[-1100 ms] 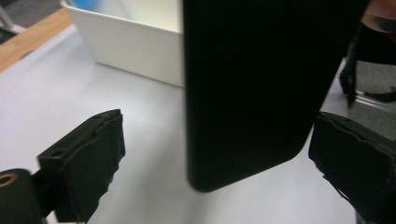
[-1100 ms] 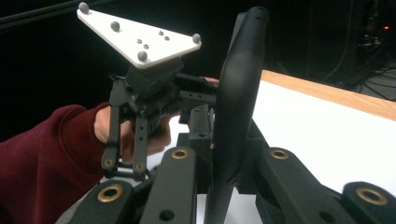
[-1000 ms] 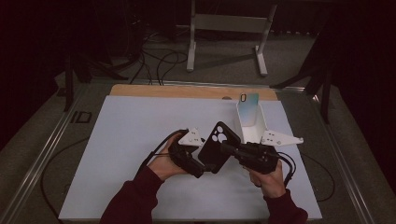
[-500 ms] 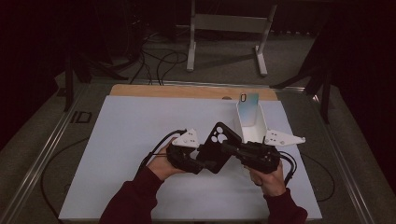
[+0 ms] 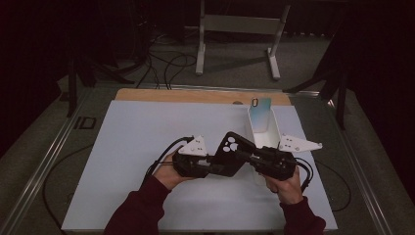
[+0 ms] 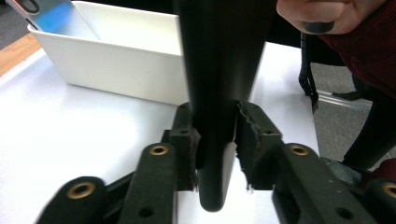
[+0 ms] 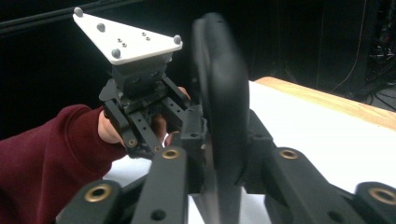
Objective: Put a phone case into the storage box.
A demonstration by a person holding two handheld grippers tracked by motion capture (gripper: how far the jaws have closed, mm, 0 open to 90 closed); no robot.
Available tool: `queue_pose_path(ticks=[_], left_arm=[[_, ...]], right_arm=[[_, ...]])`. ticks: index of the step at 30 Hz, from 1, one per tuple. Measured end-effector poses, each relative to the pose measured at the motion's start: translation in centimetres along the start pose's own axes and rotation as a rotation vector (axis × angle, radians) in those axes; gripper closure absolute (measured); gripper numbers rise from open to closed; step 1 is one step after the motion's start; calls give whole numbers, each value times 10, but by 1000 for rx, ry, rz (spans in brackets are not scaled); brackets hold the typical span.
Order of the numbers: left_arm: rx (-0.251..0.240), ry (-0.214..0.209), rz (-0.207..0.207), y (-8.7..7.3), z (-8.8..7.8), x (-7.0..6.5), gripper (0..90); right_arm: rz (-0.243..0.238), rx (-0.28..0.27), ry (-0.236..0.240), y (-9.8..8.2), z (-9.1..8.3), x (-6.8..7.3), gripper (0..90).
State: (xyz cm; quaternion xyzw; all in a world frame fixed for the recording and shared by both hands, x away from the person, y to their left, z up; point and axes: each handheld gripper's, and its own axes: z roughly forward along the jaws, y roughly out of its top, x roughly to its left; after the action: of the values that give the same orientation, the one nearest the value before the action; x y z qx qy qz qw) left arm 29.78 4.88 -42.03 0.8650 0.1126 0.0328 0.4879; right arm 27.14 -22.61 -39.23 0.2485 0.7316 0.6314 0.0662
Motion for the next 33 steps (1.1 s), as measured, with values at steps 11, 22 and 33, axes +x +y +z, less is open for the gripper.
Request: queue_pose_path(ticks=[11,22,33], left_arm=[[-12,4,5,-1,3,-3,803],[-31,45,4,1,-1,-2,807],[-35,110,-17,1,-1,-1,808]], right_arm=[[-6,13,-29,0,-1,-3,586],[-9,40,-130,1,-3,-4,367],[-7,71,-282,2,-1,-1,164]])
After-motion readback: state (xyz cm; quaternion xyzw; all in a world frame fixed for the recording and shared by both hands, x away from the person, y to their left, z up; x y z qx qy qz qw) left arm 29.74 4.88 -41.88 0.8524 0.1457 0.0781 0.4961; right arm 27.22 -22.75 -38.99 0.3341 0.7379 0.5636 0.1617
